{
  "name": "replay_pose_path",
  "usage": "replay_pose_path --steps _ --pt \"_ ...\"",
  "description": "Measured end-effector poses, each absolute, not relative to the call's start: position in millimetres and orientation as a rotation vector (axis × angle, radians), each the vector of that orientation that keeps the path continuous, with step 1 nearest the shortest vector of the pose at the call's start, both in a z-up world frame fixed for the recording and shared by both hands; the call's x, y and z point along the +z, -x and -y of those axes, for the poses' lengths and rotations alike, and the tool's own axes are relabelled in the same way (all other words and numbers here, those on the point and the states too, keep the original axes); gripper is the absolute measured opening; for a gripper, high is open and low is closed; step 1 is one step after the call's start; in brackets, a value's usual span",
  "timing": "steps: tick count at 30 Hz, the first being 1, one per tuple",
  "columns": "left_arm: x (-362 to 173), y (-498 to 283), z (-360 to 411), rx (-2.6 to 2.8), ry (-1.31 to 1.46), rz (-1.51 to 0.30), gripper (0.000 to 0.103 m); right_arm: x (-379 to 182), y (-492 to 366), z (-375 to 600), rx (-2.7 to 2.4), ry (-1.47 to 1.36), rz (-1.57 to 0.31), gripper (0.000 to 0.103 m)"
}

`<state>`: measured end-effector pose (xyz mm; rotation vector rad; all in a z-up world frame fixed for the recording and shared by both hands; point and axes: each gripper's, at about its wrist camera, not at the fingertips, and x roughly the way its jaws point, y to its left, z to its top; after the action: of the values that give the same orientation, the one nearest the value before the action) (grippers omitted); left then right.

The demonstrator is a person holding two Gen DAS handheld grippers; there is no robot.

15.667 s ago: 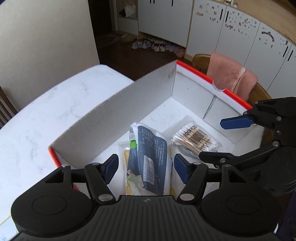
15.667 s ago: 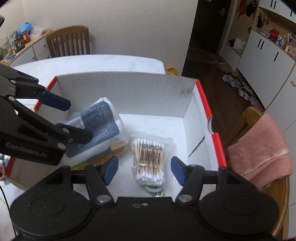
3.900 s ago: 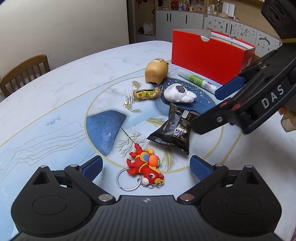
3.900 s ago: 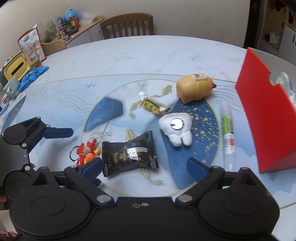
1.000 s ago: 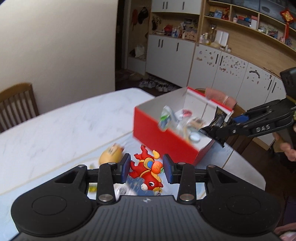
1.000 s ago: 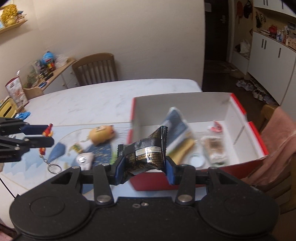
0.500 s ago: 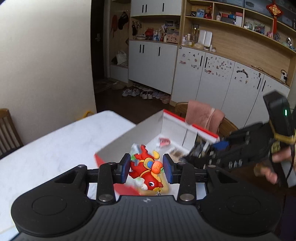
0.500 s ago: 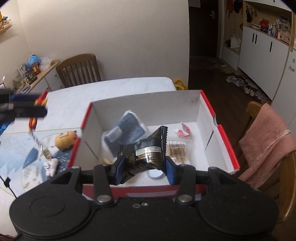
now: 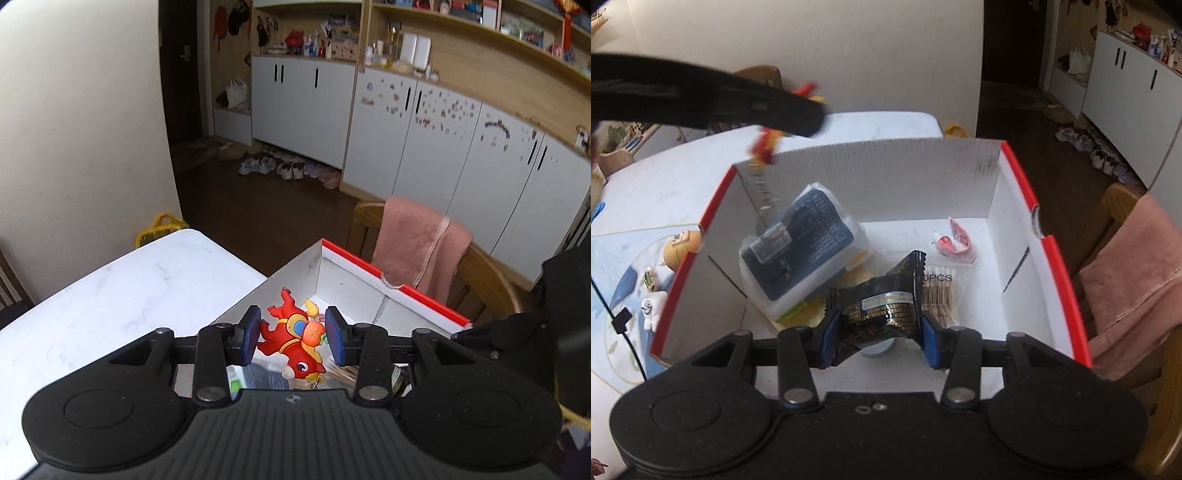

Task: Organize objects
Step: 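Lower the keychain figure and snack bag into the shoebox and open both grippers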

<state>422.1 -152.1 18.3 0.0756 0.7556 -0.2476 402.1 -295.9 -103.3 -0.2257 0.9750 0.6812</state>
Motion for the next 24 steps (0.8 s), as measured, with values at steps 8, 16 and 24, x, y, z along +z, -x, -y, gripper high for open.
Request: replay_pose_path --steps 8,16,24 --pt "-26.0 -464.5 179.3 -0.240 -0.169 -0.846 0.037 -120.2 -415.0 286.4 0.719 0.253 -1.020 0.044" --pt "-57.0 -495.0 189.9 -0.222 -0.219 -0.934 0.037 -128.5 -422.1 283.9 0.719 0.263 -1.022 0.045" --pt "-78.1 -511.3 191.7 -0.212 -0.238 -0.990 0.037 -133.8 -426.5 279.8 0.725 0.285 -1.026 0.046"
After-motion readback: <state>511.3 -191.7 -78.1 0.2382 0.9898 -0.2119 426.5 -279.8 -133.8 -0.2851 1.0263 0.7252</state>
